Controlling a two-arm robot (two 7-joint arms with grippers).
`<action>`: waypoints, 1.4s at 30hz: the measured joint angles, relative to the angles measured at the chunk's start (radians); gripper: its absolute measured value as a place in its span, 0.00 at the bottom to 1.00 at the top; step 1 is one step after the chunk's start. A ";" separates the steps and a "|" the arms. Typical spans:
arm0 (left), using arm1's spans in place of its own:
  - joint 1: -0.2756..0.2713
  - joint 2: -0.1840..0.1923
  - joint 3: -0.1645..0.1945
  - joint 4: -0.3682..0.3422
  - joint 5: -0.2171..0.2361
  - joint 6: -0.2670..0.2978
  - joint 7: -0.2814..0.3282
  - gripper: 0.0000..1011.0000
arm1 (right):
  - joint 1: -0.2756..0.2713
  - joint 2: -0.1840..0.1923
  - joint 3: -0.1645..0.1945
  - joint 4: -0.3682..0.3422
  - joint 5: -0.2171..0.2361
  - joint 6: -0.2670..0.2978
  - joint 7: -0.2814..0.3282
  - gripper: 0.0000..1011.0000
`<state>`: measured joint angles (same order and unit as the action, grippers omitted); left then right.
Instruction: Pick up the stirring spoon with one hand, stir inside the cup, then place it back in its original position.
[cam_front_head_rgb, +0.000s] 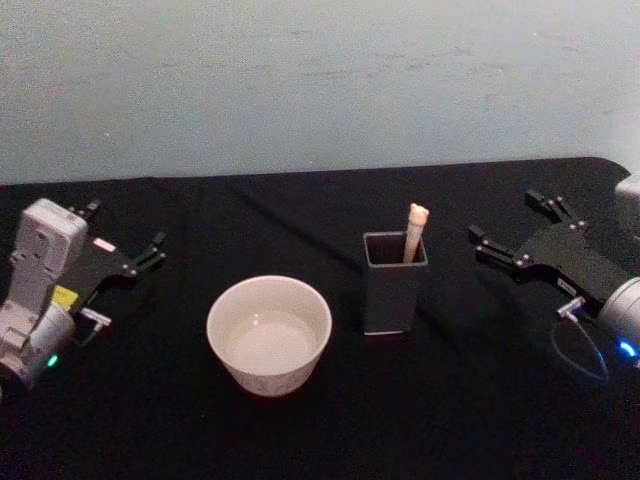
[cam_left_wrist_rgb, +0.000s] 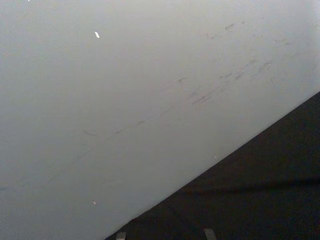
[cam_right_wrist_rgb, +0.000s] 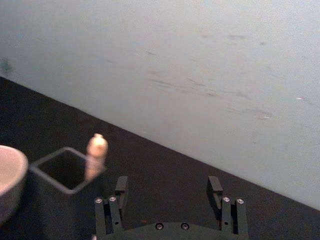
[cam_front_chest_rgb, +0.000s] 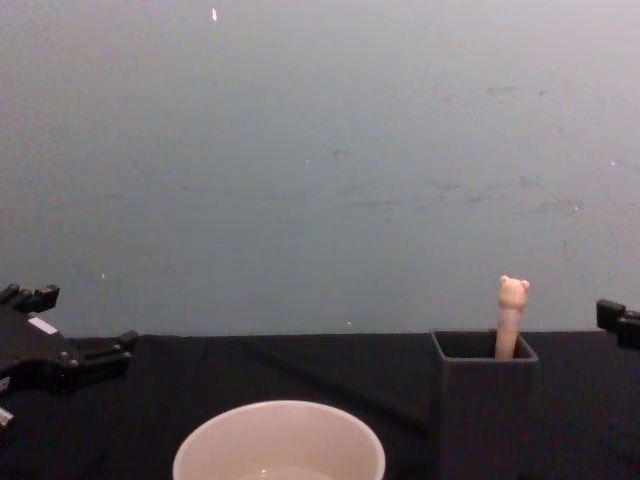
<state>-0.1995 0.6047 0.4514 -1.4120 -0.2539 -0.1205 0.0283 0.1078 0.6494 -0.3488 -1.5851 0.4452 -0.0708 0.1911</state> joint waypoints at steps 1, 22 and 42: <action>0.000 0.000 0.000 0.000 0.000 0.000 0.000 0.99 | -0.005 0.003 0.003 -0.008 0.011 0.002 0.013 0.99; 0.000 0.000 0.000 0.000 0.000 0.000 0.000 0.99 | 0.031 -0.063 -0.011 -0.019 0.071 0.096 0.174 0.99; 0.000 0.000 0.000 0.000 0.000 0.000 0.000 0.99 | 0.102 -0.158 -0.010 0.060 0.054 0.181 0.201 0.99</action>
<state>-0.1996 0.6047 0.4513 -1.4120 -0.2539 -0.1205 0.0283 0.2095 0.4916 -0.3587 -1.5250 0.4989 0.1100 0.3920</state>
